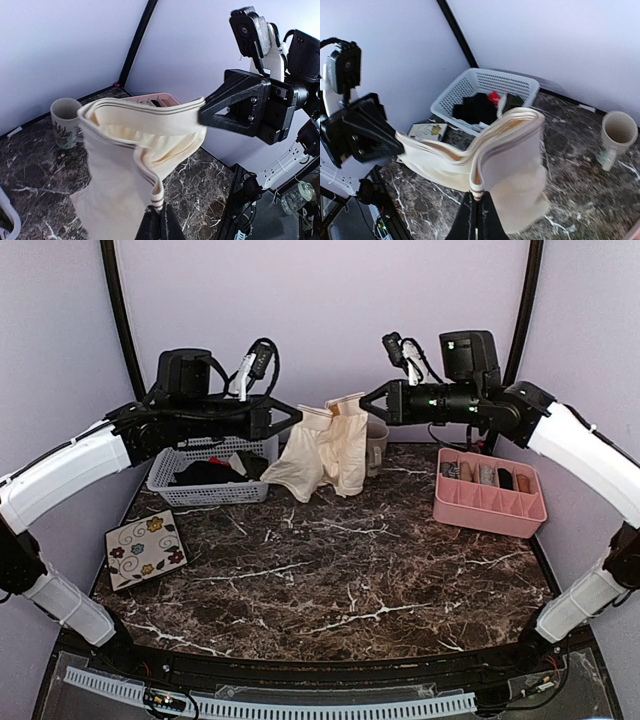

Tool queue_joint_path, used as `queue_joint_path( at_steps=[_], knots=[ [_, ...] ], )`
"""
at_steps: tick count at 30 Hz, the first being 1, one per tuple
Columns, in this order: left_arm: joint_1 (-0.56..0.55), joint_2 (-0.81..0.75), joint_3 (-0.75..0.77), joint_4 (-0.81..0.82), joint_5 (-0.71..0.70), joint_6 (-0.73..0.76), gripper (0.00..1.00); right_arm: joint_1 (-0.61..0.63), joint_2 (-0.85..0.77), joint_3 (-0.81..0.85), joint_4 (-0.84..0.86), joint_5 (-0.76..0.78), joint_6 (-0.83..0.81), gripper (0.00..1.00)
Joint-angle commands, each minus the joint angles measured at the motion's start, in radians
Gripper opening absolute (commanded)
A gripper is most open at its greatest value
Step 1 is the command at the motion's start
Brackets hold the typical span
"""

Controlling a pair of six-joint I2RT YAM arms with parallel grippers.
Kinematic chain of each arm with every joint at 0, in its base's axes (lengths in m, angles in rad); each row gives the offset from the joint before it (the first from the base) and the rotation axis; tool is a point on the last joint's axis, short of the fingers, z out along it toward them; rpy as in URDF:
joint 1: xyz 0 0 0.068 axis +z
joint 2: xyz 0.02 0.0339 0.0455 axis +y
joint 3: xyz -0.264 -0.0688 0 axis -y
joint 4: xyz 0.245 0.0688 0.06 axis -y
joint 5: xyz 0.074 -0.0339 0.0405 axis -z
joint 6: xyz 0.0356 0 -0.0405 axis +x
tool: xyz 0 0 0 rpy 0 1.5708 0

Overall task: Roll the underwear
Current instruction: Flatten out the underwear at the center of the board.

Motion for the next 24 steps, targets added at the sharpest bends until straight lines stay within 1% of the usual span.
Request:
queue_joint_path(
  at_steps=[1,3,4,5,6,7,8,9,10,11,12,13,14,15,16,17,18,19,20,21,22,23,24],
  knots=[
    [0.11,-0.102,-0.075,0.028,-0.05,0.013,0.0,-0.14,-0.152,-0.134,0.126,0.114,0.016,0.0],
    [0.028,0.006,0.048,-0.11,0.016,0.085,0.0,-0.105,-0.094,-0.094,0.092,0.005,0.001,0.0],
    [-0.009,0.053,0.109,-0.188,0.026,0.126,0.0,-0.054,-0.045,-0.048,0.04,-0.025,-0.017,0.0],
    [-0.024,0.075,0.137,-0.229,0.036,0.141,0.0,-0.008,-0.013,-0.011,-0.012,-0.023,-0.042,0.0],
    [-0.017,0.062,0.121,-0.214,0.023,0.13,0.0,0.011,-0.005,0.0,-0.037,-0.013,-0.049,0.0],
    [0.004,0.013,0.057,-0.147,-0.06,0.101,0.0,-0.004,-0.04,-0.032,-0.024,0.038,-0.044,0.0],
    [0.049,-0.051,-0.046,-0.059,-0.114,0.058,0.0,-0.047,-0.086,-0.081,0.018,0.103,-0.024,0.0],
    [0.094,-0.103,-0.115,0.028,-0.13,0.015,0.0,-0.109,-0.137,-0.132,0.069,0.143,0.012,0.0],
    [0.123,-0.13,-0.141,0.079,-0.105,-0.006,0.0,-0.164,-0.17,-0.172,0.118,0.145,0.045,0.0],
    [0.125,-0.121,-0.123,0.06,-0.05,0.002,0.0,-0.182,-0.176,-0.183,0.144,0.114,0.048,0.0],
    [0.11,-0.071,-0.079,0.007,0.046,0.025,0.0,-0.166,-0.15,-0.16,0.121,0.044,0.035,0.0],
    [0.077,-0.026,-0.038,-0.046,0.142,0.051,0.0,-0.119,-0.113,-0.128,0.061,-0.008,0.01,0.0],
    [0.021,0.003,-0.015,-0.091,0.245,0.081,0.0,-0.052,-0.079,-0.109,-0.004,-0.058,-0.024,0.0],
    [-0.022,0.016,-0.008,-0.124,0.324,0.11,0.0,0.023,-0.066,-0.119,-0.045,-0.095,-0.042,0.0],
    [-0.058,0.009,-0.021,-0.14,0.391,0.119,0.0,0.076,-0.081,-0.159,-0.044,-0.13,-0.033,0.0],
    [-0.068,-0.016,-0.054,-0.124,0.44,0.105,0.0,0.103,-0.122,-0.227,-0.006,-0.161,-0.001,0.0],
    [-0.062,-0.062,-0.106,-0.069,0.465,0.069,0.0,0.104,-0.179,-0.297,0.055,-0.164,0.044,0.0],
    [-0.041,-0.114,-0.154,0.006,0.451,0.03,0.0,0.088,-0.248,-0.347,0.101,-0.119,0.064,0.0],
    [-0.004,-0.163,-0.2,0.08,0.396,-0.016,0.0,0.048,-0.301,-0.374,0.133,-0.064,0.076,0.0],
    [0.05,-0.189,-0.227,0.132,0.314,-0.056,0.0,-0.022,-0.325,-0.377,0.153,-0.042,0.088,0.0],
    [0.121,-0.185,-0.218,0.125,0.24,-0.074,0.0,-0.104,-0.32,-0.356,0.153,-0.015,0.089,0.0],
    [0.163,-0.154,-0.17,0.052,0.132,-0.061,0.0,-0.164,-0.286,-0.321,0.134,0.052,0.068,0.0],
    [0.181,-0.107,-0.104,-0.041,-0.02,-0.033,0.0,-0.182,-0.253,-0.277,0.123,0.115,0.037,0.0]
  ],
)
